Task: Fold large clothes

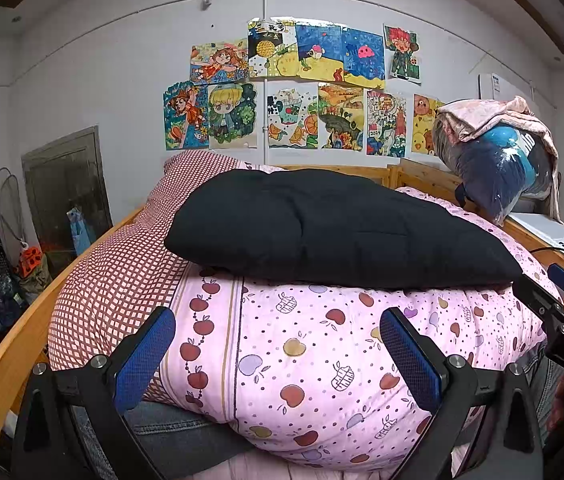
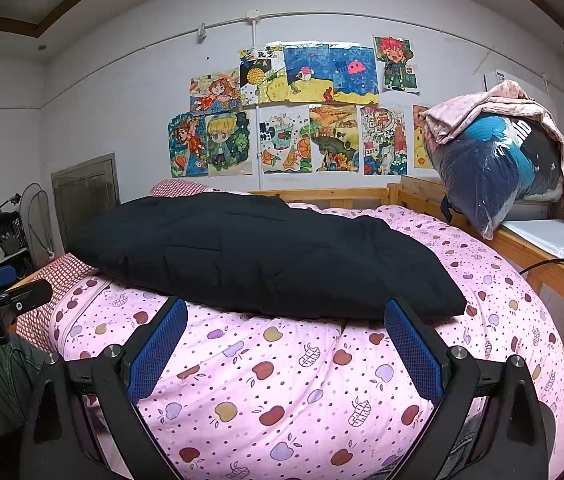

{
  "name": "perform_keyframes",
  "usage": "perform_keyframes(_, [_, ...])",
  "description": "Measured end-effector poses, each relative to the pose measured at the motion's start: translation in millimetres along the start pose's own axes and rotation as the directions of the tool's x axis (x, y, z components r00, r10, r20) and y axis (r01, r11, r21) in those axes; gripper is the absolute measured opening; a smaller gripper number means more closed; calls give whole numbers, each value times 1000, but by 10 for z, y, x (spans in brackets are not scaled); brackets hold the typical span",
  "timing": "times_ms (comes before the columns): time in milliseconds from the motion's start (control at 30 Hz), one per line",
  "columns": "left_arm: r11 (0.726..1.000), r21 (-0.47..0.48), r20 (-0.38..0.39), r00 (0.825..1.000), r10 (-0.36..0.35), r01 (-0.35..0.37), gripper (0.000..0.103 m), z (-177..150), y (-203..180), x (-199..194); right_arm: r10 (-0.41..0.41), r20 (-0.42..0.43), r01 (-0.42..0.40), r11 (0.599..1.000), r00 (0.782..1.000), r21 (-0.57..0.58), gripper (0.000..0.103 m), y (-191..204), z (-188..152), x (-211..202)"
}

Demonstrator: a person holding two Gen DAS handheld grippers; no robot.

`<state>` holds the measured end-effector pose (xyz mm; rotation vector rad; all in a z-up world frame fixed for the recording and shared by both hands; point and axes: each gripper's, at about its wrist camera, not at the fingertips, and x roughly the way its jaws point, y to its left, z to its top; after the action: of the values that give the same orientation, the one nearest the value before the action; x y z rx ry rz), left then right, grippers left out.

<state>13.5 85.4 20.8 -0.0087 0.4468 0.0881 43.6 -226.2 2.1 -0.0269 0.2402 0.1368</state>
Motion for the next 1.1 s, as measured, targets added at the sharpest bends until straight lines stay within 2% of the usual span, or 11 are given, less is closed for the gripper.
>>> perform_keyframes(1100, [1000,13,-1,1000,-7,7,103,-32,-8,-14,0,-1,0,1000,1000,2,97,3,1,-2])
